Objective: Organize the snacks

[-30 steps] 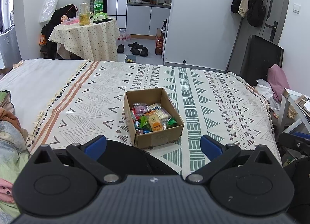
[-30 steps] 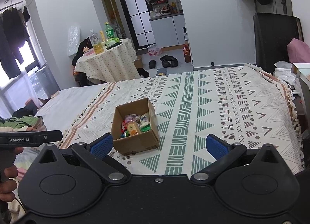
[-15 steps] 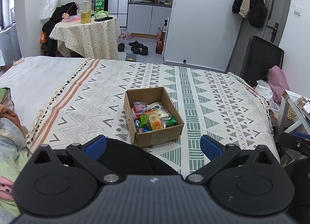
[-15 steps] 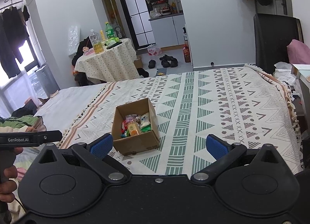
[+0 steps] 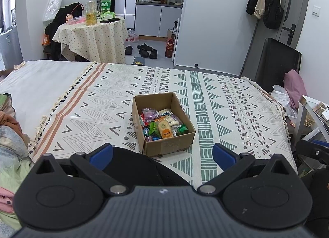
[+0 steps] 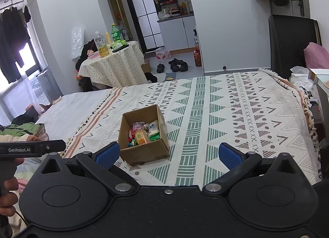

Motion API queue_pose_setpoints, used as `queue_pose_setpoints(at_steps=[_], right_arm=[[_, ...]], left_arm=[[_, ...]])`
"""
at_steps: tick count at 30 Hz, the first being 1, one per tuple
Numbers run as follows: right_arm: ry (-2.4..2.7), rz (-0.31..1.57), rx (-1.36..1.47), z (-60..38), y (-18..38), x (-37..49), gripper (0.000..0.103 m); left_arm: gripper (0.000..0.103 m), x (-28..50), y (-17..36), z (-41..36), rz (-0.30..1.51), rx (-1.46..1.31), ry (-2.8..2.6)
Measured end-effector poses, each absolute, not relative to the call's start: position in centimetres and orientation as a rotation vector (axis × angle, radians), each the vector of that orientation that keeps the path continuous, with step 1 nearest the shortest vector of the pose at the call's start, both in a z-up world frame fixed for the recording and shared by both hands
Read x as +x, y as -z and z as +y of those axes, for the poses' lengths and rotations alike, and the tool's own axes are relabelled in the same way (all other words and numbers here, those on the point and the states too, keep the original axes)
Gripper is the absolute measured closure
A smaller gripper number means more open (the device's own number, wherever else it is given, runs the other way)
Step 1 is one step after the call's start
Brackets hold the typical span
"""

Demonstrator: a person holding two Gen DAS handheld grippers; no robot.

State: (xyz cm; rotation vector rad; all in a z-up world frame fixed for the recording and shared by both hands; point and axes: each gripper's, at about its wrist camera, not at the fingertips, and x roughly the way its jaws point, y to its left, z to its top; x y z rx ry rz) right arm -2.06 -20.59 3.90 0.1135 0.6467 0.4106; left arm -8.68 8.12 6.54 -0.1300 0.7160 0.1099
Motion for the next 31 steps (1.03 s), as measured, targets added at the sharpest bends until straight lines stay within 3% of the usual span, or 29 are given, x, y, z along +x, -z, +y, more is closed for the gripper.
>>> queue_pose_setpoints(at_steps=[31], right_arm=[[-0.401,0.656,0.111,-20.54,-3.91,-2.12,0.0]], left_arm=[[0.0,-8.63,-6.1,8.25,0.731,-0.146,-0.104]])
